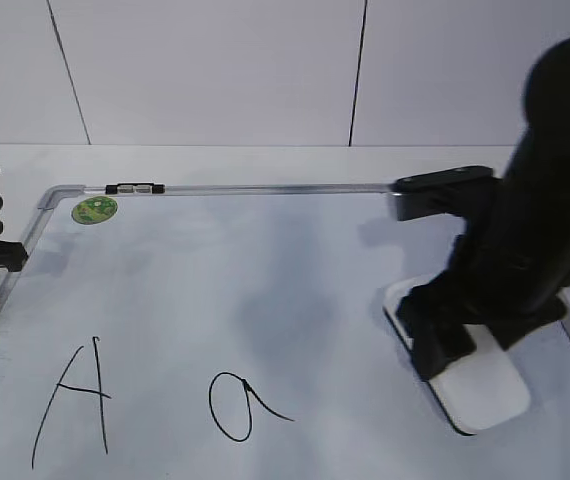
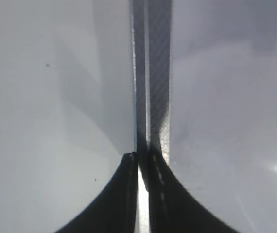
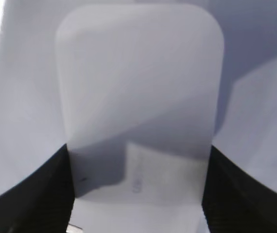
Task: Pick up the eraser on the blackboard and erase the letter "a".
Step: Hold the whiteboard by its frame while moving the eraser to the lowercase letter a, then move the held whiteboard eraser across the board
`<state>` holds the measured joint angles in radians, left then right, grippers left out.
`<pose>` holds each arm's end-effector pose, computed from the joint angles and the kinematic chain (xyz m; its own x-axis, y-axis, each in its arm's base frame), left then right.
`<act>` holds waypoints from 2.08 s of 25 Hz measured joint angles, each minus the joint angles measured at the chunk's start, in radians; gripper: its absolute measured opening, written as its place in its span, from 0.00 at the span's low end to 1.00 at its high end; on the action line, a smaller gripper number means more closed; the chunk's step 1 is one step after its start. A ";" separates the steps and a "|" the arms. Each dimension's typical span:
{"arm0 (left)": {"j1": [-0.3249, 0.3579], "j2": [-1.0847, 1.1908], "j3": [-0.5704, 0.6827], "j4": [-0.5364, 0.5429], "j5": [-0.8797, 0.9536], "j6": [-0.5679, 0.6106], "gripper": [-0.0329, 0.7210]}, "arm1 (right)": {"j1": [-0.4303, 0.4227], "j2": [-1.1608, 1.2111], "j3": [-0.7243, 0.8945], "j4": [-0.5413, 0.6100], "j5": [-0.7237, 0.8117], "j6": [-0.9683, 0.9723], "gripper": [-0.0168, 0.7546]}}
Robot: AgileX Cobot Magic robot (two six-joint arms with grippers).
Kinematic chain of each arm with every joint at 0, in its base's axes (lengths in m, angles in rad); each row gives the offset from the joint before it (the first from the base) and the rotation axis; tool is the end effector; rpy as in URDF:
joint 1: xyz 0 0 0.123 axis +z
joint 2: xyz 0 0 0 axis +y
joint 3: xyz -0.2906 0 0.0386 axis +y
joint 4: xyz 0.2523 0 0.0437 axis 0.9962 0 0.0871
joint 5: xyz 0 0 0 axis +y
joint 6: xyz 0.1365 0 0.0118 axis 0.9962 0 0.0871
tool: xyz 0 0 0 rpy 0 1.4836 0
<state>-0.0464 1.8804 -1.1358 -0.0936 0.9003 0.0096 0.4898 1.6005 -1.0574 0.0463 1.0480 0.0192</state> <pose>0.3416 -0.0259 0.1126 -0.9999 -0.0021 -0.0116 -0.0013 0.9973 -0.0739 0.2576 0.1436 0.1828 -0.8996 -0.4317 -0.0656 -0.4348 0.8995 0.0428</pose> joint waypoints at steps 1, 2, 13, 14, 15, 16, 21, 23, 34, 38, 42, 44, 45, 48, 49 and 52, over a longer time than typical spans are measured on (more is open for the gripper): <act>0.000 0.000 0.000 -0.002 0.000 0.000 0.06 | 0.027 0.031 -0.029 0.000 0.000 0.007 0.71; 0.000 0.000 0.000 -0.002 0.000 0.000 0.06 | 0.057 0.067 -0.065 -0.002 0.002 0.009 0.71; 0.002 0.000 0.000 -0.016 0.000 0.000 0.06 | 0.246 0.396 -0.358 -0.089 0.092 0.045 0.71; 0.002 0.000 0.000 -0.016 0.000 0.000 0.06 | 0.252 0.411 -0.378 -0.093 0.116 0.046 0.71; 0.002 0.000 0.000 -0.016 0.000 0.000 0.06 | 0.258 0.423 -0.399 -0.098 0.139 0.047 0.71; 0.002 0.000 0.000 -0.018 0.002 0.000 0.06 | 0.267 0.435 -0.414 -0.104 0.155 0.047 0.71; 0.002 0.000 0.000 -0.020 0.004 0.000 0.06 | 0.357 0.466 -0.468 -0.108 0.166 0.047 0.71; 0.002 0.000 0.000 -0.022 0.004 0.000 0.06 | 0.409 0.469 -0.474 -0.085 0.153 0.047 0.71; 0.002 0.000 0.000 -0.022 0.013 0.000 0.06 | 0.508 0.475 -0.474 0.004 0.132 0.041 0.71; 0.002 0.000 0.000 -0.024 0.013 0.000 0.06 | 0.435 0.475 -0.474 0.060 0.128 0.037 0.71; 0.002 0.000 0.000 -0.026 0.013 0.000 0.06 | 0.291 0.475 -0.476 0.005 0.106 0.076 0.71; 0.002 0.000 0.000 -0.026 0.013 0.000 0.06 | 0.233 0.475 -0.476 -0.060 0.104 0.102 0.71; 0.002 0.000 0.000 -0.026 0.013 0.000 0.06 | 0.210 0.475 -0.476 -0.083 0.104 0.105 0.71; 0.002 0.000 0.000 -0.026 0.013 0.000 0.06 | 0.185 0.475 -0.477 -0.111 0.105 0.110 0.71; 0.002 0.000 0.000 -0.026 0.013 0.000 0.06 | 0.188 0.475 -0.477 -0.111 0.105 0.111 0.71; 0.002 0.000 0.000 -0.026 0.013 0.000 0.06 | 0.215 0.475 -0.477 -0.111 0.101 0.111 0.71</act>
<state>-0.0447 1.8807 -1.1358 -0.1197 0.9128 0.0096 0.7052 2.0759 -1.5347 -0.0642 1.1493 0.1299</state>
